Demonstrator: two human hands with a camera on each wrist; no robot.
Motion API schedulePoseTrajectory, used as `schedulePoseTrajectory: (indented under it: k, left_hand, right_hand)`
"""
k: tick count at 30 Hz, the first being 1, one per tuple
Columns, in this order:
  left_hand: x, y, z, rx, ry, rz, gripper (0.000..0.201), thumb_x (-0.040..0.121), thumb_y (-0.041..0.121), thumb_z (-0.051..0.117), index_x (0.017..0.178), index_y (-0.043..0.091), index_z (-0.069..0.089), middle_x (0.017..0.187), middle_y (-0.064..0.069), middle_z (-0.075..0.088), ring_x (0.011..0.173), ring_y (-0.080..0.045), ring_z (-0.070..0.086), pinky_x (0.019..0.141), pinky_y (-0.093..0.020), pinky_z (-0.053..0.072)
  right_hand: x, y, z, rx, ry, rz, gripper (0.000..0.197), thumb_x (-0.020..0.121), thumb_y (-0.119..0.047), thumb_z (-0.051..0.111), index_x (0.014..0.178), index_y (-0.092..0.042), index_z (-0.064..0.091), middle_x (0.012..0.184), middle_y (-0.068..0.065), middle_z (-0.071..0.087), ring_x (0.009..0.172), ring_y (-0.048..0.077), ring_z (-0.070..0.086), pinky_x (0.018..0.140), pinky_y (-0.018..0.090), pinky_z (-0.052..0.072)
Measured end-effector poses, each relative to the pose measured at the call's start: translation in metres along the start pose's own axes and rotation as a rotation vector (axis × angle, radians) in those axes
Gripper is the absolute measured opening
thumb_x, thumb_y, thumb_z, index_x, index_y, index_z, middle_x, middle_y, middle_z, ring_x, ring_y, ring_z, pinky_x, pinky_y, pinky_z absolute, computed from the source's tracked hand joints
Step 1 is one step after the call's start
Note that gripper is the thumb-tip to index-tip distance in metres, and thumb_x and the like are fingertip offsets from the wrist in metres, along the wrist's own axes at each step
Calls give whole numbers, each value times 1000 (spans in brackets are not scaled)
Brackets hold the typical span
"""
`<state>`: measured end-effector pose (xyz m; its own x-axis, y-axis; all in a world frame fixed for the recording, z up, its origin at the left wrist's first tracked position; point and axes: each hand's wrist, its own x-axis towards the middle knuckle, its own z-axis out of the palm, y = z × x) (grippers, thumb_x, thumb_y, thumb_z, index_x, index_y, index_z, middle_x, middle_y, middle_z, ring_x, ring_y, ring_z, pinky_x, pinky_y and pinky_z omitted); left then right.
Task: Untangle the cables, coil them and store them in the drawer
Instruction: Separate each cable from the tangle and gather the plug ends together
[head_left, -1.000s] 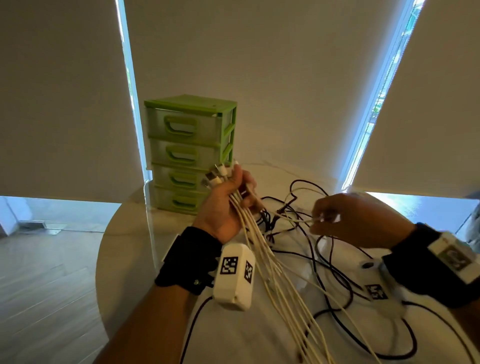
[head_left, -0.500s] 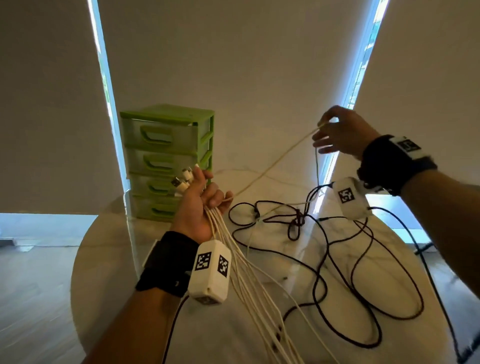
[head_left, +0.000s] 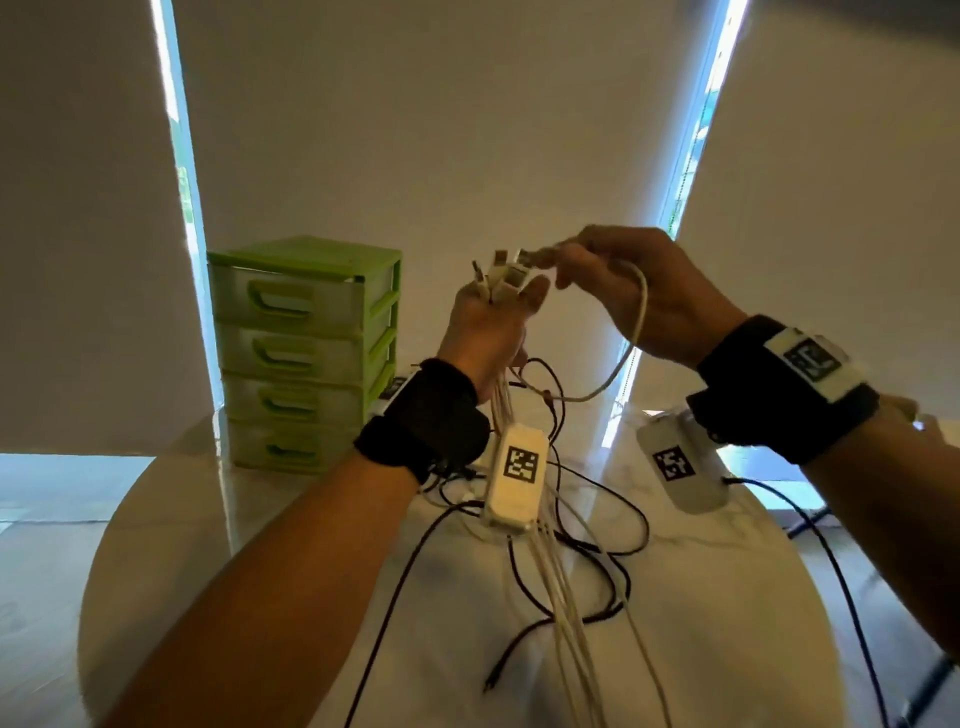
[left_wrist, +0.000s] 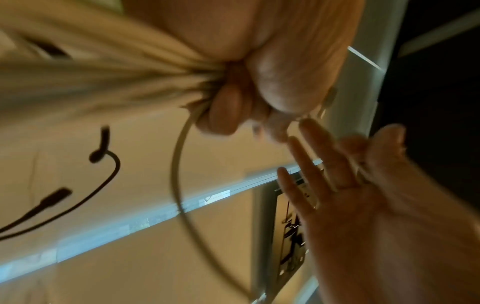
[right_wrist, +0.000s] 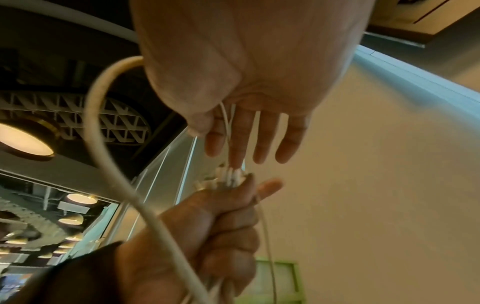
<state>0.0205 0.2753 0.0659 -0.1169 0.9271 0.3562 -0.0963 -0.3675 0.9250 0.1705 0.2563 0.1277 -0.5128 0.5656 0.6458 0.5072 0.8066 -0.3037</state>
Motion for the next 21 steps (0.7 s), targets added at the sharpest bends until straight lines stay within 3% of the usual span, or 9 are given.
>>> schedulePoseTrajectory:
  k: [3, 6, 7, 9, 11, 13, 15, 18, 21]
  left_hand:
    - [-1, -7, -2, 130, -249, -95, 18, 97, 28, 54, 93, 18, 68, 52, 5, 27, 43, -11, 23, 41, -22, 23]
    - [-13, -20, -9, 290, -229, -190, 17, 95, 24, 58, 90, 12, 69, 55, 4, 33, 45, -11, 28, 41, -21, 28]
    - [-17, -22, -10, 350, -224, -197, 15, 93, 23, 60, 92, 11, 69, 56, 4, 38, 48, -11, 32, 40, -20, 31]
    - [-21, -26, -10, 407, -222, -171, 15, 93, 20, 60, 97, 8, 69, 57, 5, 42, 50, -11, 36, 41, -19, 33]
    - [-19, -28, -14, 415, -176, -114, 15, 93, 17, 59, 90, 8, 69, 51, 9, 43, 49, -11, 36, 43, -21, 33]
    - [-18, -27, -21, 350, -162, -92, 16, 94, 16, 58, 84, 9, 69, 43, 14, 42, 45, -8, 34, 42, -21, 32]
    - [-18, -25, -24, 298, -206, -78, 18, 94, 18, 59, 80, 13, 68, 41, 14, 39, 41, -5, 32, 40, -19, 30]
    - [-21, -21, -22, 347, -276, -42, 13, 94, 19, 60, 84, 12, 67, 42, 13, 41, 41, -5, 34, 39, -18, 29]
    - [-23, -20, -23, 335, -322, -90, 11, 93, 18, 62, 89, 9, 67, 50, 6, 34, 44, -8, 29, 40, -20, 26]
  right_hand:
    - [-12, 5, -3, 62, 84, -22, 30, 103, -27, 40, 100, -18, 68, 100, 5, 69, 93, 14, 62, 83, 34, 52]
    - [-12, 15, -9, 209, 437, 0, 29, 98, -22, 44, 83, -33, 66, 97, 9, 70, 91, 16, 63, 82, 44, 49]
    - [-10, 16, -9, 221, 586, 4, 24, 96, -21, 47, 84, -30, 66, 94, 5, 70, 91, 16, 64, 81, 45, 50]
    - [-8, 16, -5, 270, 801, -21, 14, 93, -16, 55, 101, -16, 66, 91, -5, 68, 90, 13, 66, 79, 46, 54]
    - [-10, 13, 0, 359, 848, 6, 35, 90, -9, 60, 124, -12, 51, 89, -12, 64, 80, 12, 66, 73, 36, 57]
    - [-16, 10, 7, 401, 670, 202, 64, 89, -9, 66, 141, -17, 30, 87, -7, 59, 67, 13, 63, 63, 23, 52]
    - [-23, 16, 19, 314, 280, 441, 73, 87, -26, 69, 146, -21, 25, 90, 5, 62, 66, 15, 62, 59, 24, 49]
    - [-33, 25, 38, 267, -203, 533, 41, 96, -35, 53, 133, -18, 50, 95, 8, 63, 70, 15, 61, 61, 26, 51]
    - [-38, 30, 37, 434, -99, 419, 22, 101, -24, 44, 99, -15, 64, 89, 7, 61, 67, 16, 60, 57, 25, 48]
